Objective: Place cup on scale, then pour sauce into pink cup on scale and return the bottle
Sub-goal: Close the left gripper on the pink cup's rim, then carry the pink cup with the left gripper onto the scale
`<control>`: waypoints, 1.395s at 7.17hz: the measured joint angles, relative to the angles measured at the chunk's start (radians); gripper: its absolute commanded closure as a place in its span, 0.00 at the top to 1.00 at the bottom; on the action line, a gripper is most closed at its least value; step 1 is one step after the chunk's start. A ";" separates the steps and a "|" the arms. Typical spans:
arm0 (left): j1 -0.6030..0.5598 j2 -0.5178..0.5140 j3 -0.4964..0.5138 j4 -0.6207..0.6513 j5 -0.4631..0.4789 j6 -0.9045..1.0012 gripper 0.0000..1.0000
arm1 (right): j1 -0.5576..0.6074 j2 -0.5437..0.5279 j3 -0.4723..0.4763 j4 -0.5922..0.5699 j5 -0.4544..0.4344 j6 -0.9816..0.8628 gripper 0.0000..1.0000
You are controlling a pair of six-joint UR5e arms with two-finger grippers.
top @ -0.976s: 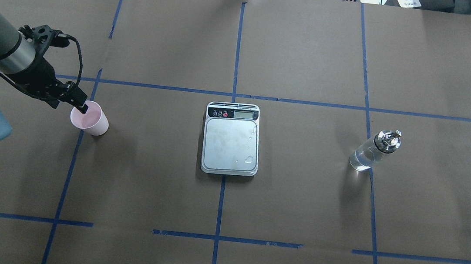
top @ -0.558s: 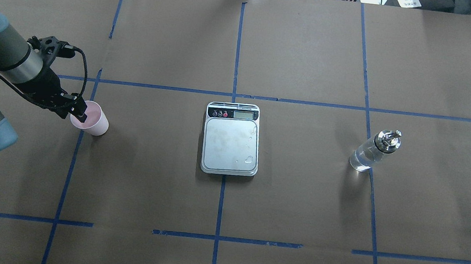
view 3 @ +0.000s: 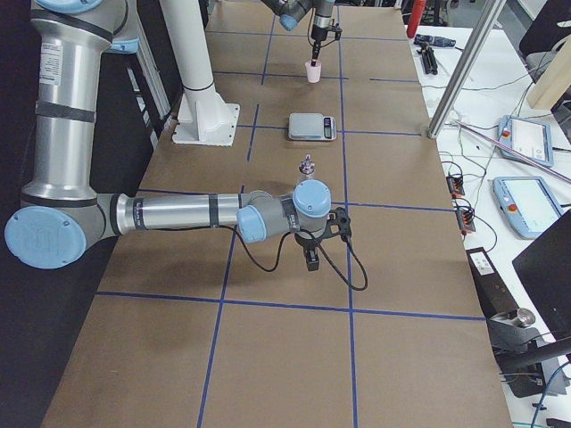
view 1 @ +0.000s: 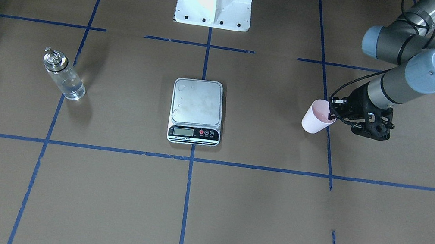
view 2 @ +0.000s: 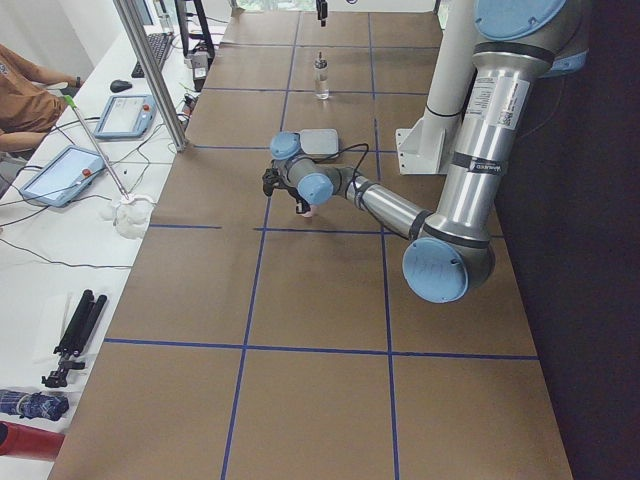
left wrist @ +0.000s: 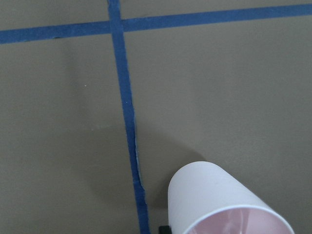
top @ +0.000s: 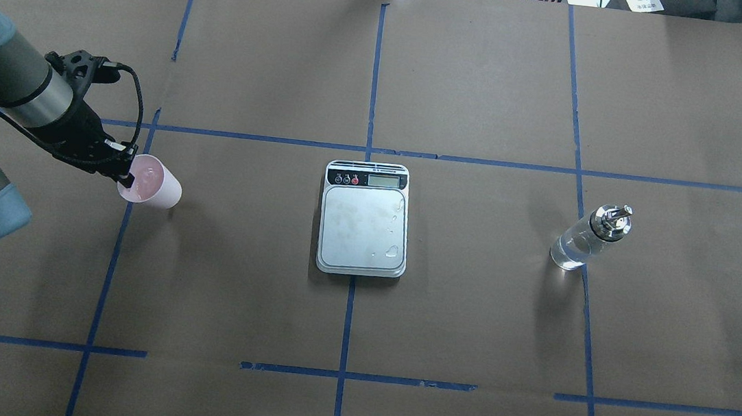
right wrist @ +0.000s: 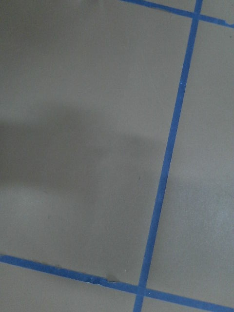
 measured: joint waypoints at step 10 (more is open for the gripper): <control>0.293 -0.600 0.223 0.289 0.288 -0.419 0.00 | -0.008 0.009 0.000 0.004 0.007 0.005 1.00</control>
